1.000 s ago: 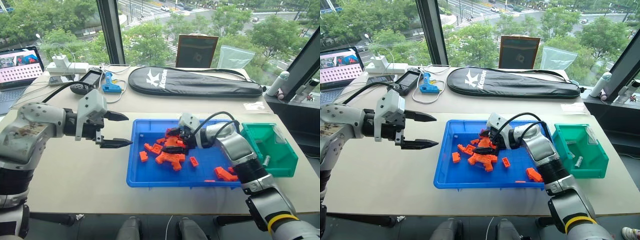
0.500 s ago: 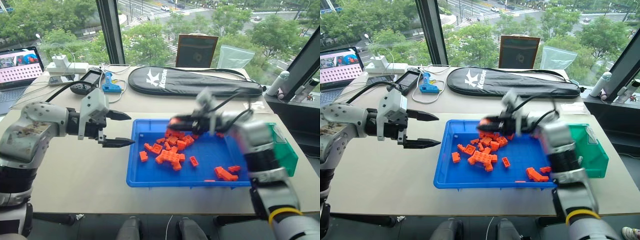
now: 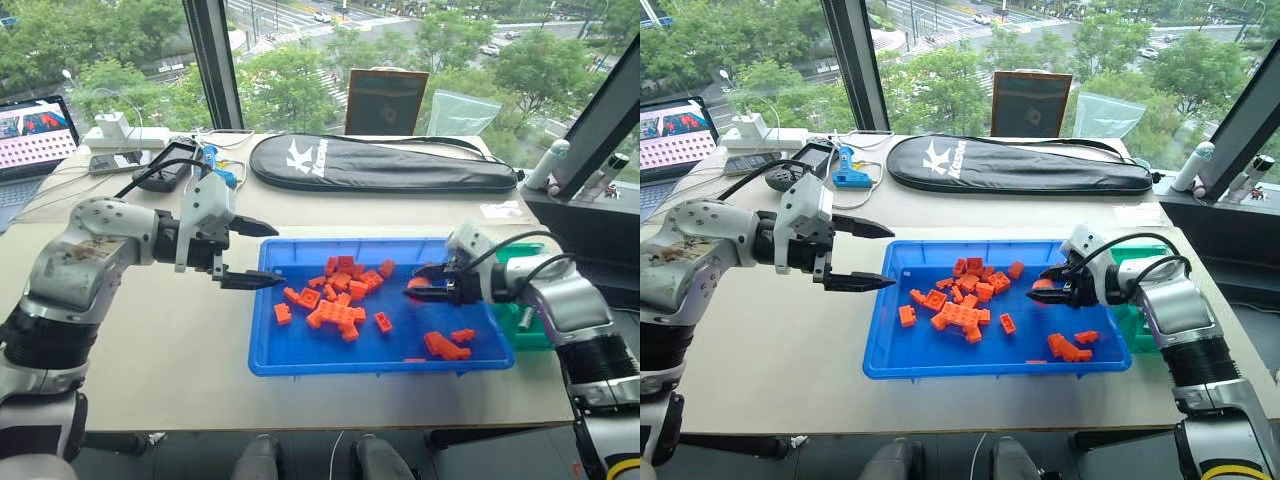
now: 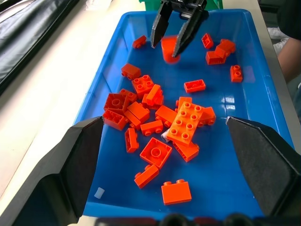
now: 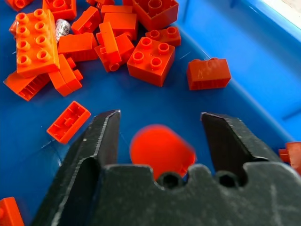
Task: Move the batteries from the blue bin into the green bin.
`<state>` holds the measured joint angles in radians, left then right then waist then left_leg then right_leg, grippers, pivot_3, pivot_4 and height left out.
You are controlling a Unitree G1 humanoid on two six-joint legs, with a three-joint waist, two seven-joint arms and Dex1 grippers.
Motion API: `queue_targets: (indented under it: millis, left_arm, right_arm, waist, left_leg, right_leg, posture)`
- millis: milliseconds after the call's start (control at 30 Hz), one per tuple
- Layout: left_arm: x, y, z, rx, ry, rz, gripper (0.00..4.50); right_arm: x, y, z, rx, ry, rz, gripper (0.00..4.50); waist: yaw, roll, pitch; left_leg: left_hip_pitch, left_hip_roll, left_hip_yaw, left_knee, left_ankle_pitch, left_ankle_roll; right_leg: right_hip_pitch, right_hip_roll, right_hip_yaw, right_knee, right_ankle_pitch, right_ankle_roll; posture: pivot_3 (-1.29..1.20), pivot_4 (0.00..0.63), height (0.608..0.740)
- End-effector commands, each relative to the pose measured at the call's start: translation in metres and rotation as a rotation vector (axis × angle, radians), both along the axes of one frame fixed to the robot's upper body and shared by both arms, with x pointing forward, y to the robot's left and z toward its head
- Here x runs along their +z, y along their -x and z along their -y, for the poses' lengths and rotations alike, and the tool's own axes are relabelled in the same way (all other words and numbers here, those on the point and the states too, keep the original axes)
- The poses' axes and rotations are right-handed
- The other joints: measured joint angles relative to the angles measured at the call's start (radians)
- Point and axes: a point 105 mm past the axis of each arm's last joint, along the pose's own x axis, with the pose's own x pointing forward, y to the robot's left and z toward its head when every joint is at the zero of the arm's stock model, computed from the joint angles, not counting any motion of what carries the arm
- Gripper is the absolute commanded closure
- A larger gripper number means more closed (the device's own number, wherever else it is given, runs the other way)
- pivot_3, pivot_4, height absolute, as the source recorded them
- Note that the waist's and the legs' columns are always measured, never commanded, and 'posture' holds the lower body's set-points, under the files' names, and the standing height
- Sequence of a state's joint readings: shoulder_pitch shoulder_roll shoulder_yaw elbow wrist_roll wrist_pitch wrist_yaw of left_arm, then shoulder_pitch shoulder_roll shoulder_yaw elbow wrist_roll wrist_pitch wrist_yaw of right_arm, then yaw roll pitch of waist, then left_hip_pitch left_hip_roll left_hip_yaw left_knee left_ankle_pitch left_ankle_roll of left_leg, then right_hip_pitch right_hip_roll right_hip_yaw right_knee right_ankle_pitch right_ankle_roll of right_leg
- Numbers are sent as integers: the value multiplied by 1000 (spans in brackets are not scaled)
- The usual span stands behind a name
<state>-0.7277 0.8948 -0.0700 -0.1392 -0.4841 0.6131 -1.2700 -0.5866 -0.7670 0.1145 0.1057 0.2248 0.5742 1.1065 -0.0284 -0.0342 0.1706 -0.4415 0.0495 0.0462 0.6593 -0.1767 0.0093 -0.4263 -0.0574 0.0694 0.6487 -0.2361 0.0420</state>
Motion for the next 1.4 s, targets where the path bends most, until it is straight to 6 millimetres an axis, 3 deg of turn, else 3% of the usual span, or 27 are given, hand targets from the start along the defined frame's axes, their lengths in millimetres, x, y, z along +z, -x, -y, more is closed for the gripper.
queue_targets:
  millis: [33, 100, 233, 467, 767, 867, 967, 1100, 1333, 1400]
  left_arm:
    - [9, 0, 1, -17, -9, 43, 0]
    - [9, 1, 0, -17, -11, 43, 0]
    - [9, 2, -2, -10, -20, 42, 0]
    - [11, 4, -4, 1, -30, 53, 0]
    - [9, 4, -6, 21, -39, 53, 0]
    - [9, 0, -7, 34, -46, 60, 0]
    - [9, 0, -7, 33, -47, 61, 0]
    - [8, 0, -5, 32, -43, 61, 0]
    - [8, 0, -5, 30, -39, 62, 0]
    - [8, 0, -4, 28, -37, 62, 0]
  right_arm:
    - [32, 0, -12, 51, -8, 127, 24]
    - [47, 0, -27, 88, -62, 178, 24]
    - [64, 18, -85, 284, -167, 214, 24]
    - [17, 33, -121, 386, -24, 148, 24]
    - [-13, 20, -127, 344, 31, 104, 24]
    - [-28, 19, -126, 356, 84, 73, 664]
    - [-33, 19, -125, 360, 103, 71, 1698]
    - [-22, 22, -127, 367, 63, 72, 3031]
    - [31, 28, -108, 369, -46, 101, 3081]
    - [45, 26, -93, 337, -53, 110, 3081]
  waist:
    - [1, 0, 0]
    - [2, 0, 0]
    - [-8, 0, 0]
    - [8, 0, 0]
    - [14, 0, 0]
    - [13, 0, 0]
    - [13, 0, 0]
    - [13, 0, 0]
    - [15, 0, 0]
    - [15, 0, 0]
  left_leg:
    - [0, 0, 0, 0, 0, 0]
    - [0, 0, 0, 0, 0, 0]
    - [0, 0, 0, 0, 0, 0]
    - [0, 0, -1, 0, 0, 0]
    - [0, 0, 0, 0, 0, 0]
    - [0, 0, -1, 0, 0, 0]
    - [0, 0, -1, 0, 0, 0]
    - [0, 0, -1, 0, 0, 0]
    - [0, 0, -1, 0, 0, 0]
    - [0, 0, -1, 0, 0, 0]
  right_leg:
    - [0, 0, 0, 0, 0, 0]
    - [0, 0, 0, 0, 0, 0]
    - [0, 0, 0, 0, 0, 0]
    - [1, 0, -1, -1, 0, 0]
    - [0, 0, -1, -1, 0, 0]
    - [0, 0, -1, 0, 0, 0]
    - [0, 0, -1, 0, 0, 0]
    - [0, 0, -1, 0, 0, 0]
    - [1, 0, -1, -1, 0, 0]
    - [1, 0, -1, 0, 0, 0]
  posture:
    - [0, 150, 733]
    - [0, 150, 733]
    - [0, 150, 733]
    - [0, 150, 733]
    - [0, 150, 733]
    - [0, 150, 733]
    - [0, 150, 733]
    - [0, 150, 733]
    - [0, 150, 733]
    - [0, 150, 733]
